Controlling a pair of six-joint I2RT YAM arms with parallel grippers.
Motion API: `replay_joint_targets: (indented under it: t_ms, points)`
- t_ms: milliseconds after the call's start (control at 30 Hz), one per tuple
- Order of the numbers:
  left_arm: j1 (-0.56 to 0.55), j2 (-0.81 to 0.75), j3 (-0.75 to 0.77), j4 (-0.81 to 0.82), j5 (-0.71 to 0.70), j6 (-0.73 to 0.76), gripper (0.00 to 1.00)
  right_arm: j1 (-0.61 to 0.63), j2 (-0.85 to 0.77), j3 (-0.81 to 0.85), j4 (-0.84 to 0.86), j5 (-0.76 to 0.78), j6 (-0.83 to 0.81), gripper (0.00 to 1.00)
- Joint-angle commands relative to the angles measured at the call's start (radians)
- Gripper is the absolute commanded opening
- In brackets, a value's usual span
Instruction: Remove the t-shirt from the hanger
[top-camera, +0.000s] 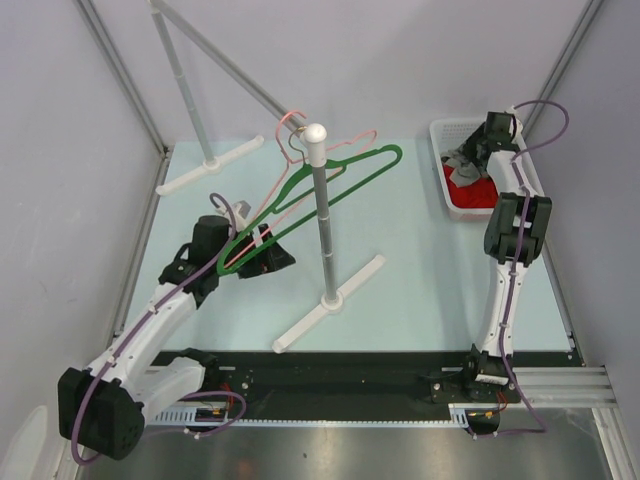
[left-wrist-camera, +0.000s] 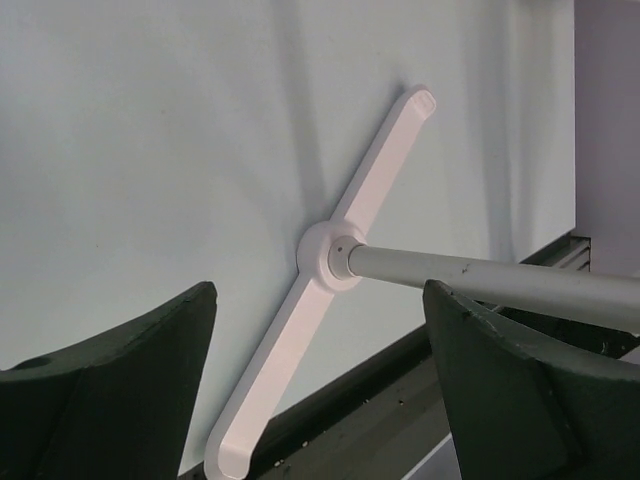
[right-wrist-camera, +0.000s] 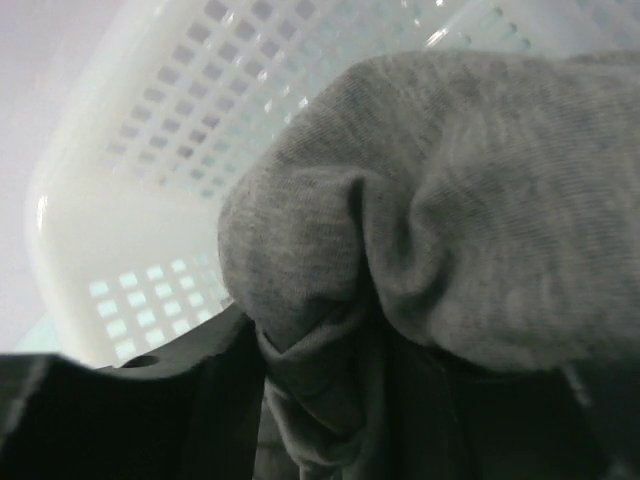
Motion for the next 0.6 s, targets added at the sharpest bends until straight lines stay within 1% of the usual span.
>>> replay_joint_targets:
  t_ms: [0,67,100,167,200,267,300,367,400,467,500,567]
  points:
    - [-0.001,-0.029,-0.026,0.055,0.123,0.000,0.89,-0.003,-0.186,-0.056,-0.114,0.029,-0.140,0.58]
    - [-0.001,-0.031,-0.029,0.056,0.152,-0.001,0.89,-0.003,-0.247,-0.095,-0.163,0.056,-0.200,0.65]
    - [-0.001,-0.031,-0.032,0.058,0.161,-0.001,0.90,-0.004,-0.273,-0.116,-0.186,0.065,-0.215,0.72]
    - [-0.001,-0.025,-0.034,0.061,0.195,-0.003,0.90,-0.004,-0.324,-0.185,-0.201,0.102,-0.249,0.80]
    - [-0.001,-0.016,-0.037,0.066,0.206,-0.003,0.91,-0.006,-0.380,-0.208,-0.207,0.113,-0.260,0.88]
    - [-0.004,-0.010,-0.040,0.072,0.241,-0.006,0.90,-0.007,-0.436,-0.284,-0.214,0.145,-0.278,0.93]
    - [-0.006,-0.005,-0.043,0.073,0.249,-0.007,0.90,-0.009,-0.488,-0.308,-0.215,0.159,-0.281,0.99]
    - [-0.021,-0.008,-0.046,0.076,0.246,-0.007,0.91,-0.010,-0.546,-0.360,-0.215,0.203,-0.284,1.00]
    - [-0.027,-0.011,-0.046,0.073,0.237,-0.007,0.92,-0.010,-0.603,-0.410,-0.215,0.214,-0.278,1.00]
    - [-0.049,-0.029,-0.052,0.075,0.215,-0.012,0.93,-0.009,-0.658,-0.457,-0.220,0.217,-0.260,1.00]
    - [-0.055,-0.037,-0.060,0.076,0.197,-0.020,0.93,-0.004,-0.690,-0.508,-0.224,0.217,-0.232,1.00]
    - [-0.062,-0.062,-0.075,0.090,0.187,-0.035,0.93,0.023,-0.781,-0.564,-0.227,0.216,-0.220,1.00]
